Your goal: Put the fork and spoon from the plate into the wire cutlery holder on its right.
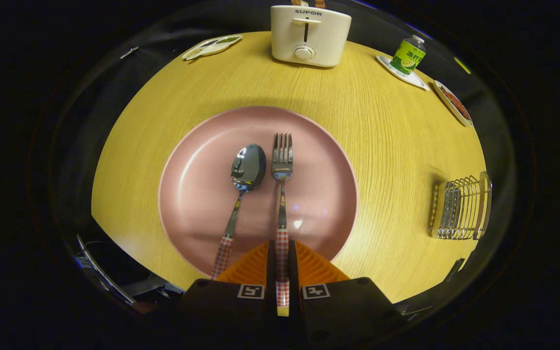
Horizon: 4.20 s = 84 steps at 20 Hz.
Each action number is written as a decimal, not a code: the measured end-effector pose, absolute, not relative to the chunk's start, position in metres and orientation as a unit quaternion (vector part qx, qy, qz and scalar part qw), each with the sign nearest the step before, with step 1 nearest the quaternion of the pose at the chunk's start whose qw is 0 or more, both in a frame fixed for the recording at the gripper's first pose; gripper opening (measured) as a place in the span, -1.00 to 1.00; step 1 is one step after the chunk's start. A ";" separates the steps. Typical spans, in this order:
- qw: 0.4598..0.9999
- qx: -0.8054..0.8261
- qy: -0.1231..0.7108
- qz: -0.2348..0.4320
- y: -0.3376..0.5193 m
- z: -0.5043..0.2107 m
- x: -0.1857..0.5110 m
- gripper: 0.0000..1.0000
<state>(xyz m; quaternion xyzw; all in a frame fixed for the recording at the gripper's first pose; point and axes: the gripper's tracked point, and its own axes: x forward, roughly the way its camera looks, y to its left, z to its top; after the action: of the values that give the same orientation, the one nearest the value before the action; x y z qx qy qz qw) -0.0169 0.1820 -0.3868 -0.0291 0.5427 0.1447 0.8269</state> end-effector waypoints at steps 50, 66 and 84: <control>0.639 -0.112 0.744 0.161 -0.118 -0.321 0.004 -0.64; 0.786 0.066 0.568 0.237 0.006 -0.225 -0.006 -0.48; 0.747 0.124 0.615 0.220 0.221 -0.336 -0.035 -0.22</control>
<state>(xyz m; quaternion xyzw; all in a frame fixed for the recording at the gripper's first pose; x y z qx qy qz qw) -0.0347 0.2211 -0.3355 0.1238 0.6149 0.2200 0.7471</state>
